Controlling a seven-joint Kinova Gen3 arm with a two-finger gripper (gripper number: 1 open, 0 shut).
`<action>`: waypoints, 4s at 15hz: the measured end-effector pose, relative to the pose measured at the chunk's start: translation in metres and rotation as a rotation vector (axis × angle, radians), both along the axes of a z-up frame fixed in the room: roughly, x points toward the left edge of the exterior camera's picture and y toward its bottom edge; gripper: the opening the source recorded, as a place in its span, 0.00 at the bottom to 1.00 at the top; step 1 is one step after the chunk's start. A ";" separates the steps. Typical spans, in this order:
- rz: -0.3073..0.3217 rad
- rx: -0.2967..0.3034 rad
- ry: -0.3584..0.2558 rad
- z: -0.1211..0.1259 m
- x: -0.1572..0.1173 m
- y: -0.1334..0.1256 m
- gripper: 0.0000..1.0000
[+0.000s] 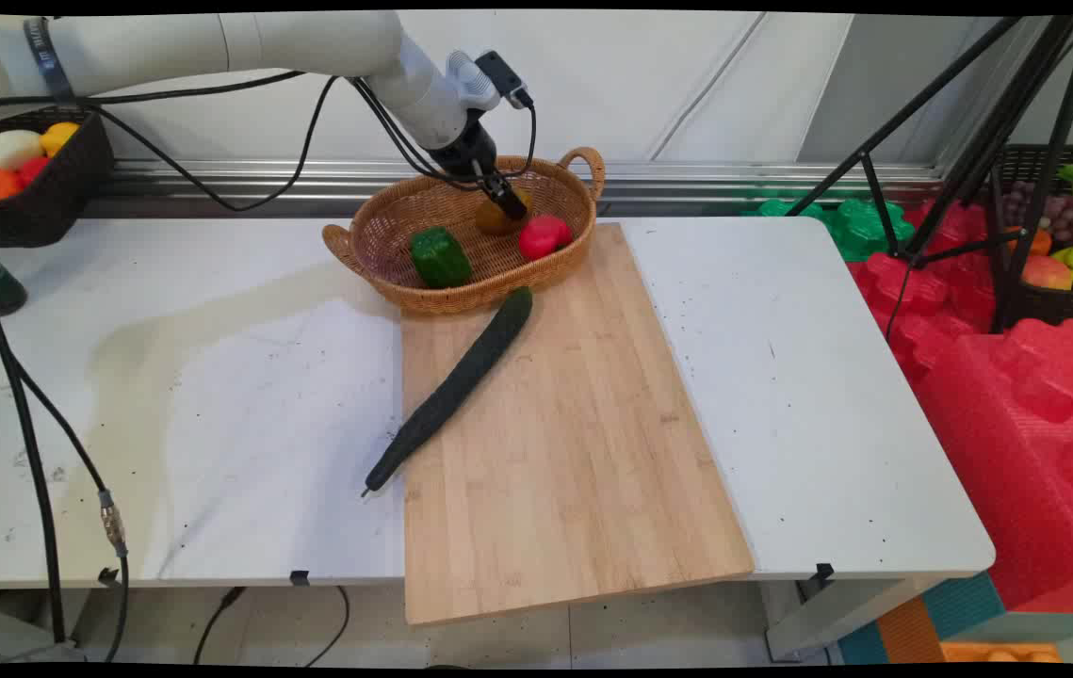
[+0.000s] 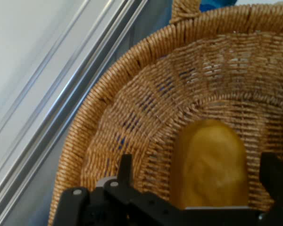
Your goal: Pick up the cucumber from the cutting board
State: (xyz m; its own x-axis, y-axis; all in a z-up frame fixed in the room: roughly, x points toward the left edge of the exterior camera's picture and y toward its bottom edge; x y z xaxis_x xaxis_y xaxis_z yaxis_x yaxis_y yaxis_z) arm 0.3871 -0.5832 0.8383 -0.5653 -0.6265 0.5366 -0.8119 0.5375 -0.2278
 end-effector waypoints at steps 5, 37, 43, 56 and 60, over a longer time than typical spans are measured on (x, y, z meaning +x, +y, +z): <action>0.015 -0.047 0.023 0.017 -0.004 0.008 1.00; -0.138 -0.056 0.109 0.095 0.033 0.283 1.00; -0.114 0.042 0.086 0.057 0.004 0.287 1.00; -0.071 0.214 0.086 -0.023 -0.050 0.262 1.00; -0.053 0.236 0.093 -0.036 -0.057 0.257 1.00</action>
